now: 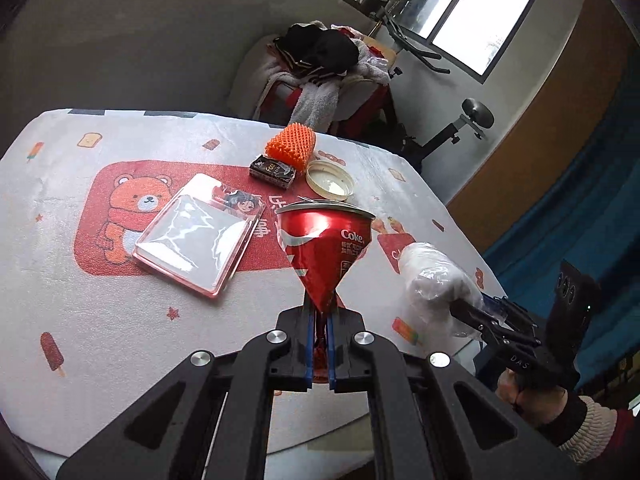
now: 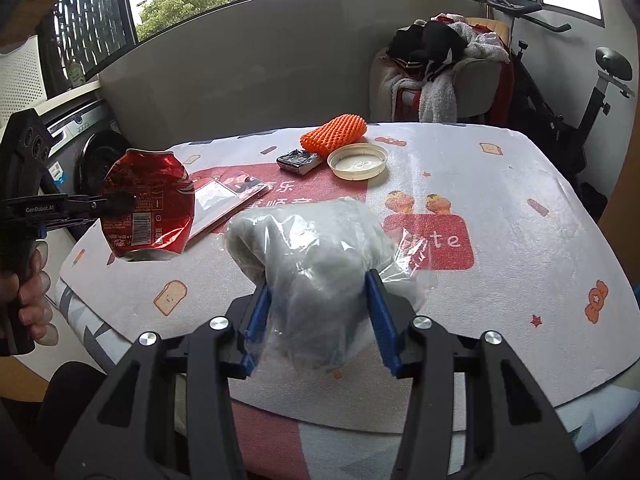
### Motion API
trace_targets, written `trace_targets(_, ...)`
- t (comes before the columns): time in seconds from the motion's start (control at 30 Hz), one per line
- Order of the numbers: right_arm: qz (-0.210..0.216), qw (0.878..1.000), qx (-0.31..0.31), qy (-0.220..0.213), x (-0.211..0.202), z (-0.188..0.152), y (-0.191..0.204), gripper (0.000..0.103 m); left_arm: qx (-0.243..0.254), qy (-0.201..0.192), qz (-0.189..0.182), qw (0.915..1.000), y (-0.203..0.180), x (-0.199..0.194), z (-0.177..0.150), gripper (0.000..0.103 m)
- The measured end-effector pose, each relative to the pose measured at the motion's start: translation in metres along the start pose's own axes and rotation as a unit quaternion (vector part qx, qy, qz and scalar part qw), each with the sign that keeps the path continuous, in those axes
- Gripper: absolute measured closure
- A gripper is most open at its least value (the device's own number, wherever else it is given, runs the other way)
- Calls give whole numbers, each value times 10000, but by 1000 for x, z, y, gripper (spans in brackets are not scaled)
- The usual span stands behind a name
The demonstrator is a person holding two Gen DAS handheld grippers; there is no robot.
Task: Collect trash
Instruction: 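Carry the clear bag over the bin with the right gripper and release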
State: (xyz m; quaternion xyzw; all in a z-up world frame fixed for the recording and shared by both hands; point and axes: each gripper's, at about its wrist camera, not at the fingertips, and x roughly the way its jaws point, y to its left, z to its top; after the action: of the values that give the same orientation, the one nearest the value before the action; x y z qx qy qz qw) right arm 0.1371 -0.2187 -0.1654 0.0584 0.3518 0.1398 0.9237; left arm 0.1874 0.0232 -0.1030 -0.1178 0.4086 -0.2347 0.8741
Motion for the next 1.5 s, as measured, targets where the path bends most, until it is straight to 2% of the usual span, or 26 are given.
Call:
trace_targets(0.37, 65, 10000, 23, -55, -38, -28, 15, 55, 261, 173, -65, 9995, -28, -30, -56, 98)
trace_targets(0.67, 300, 9995, -86, 39, -66, -55, 34, 55, 159, 94, -169, 9997, -42, -60, -98, 98)
trace_targets(0.87, 749, 9954, -410, 432, -77, -82, 61, 55, 80, -29, -155, 9998, -42, -86, -119, 98)
trace_targets(1.07, 1304, 9823, -826, 1065, -69, -113, 93, 55, 53, -79, -91, 9999, -38, -99, -132, 98)
trace_targets(1.27, 1530, 9670, -1274, 1591, -46, -136, 124, 55, -110, -89, -111, 9998, -29, -101, -138, 98)
trace_targets(1.43, 1621, 9577, -1475, 1865, -36, -148, 137, 55, -115, -76, -94, 9999, -26, -101, -141, 98)
trace_targets(1.5, 1629, 9560, -1445, 1966, -33, -150, 137, 49, -142, -64, -104, 9998, -24, -100, -141, 98)
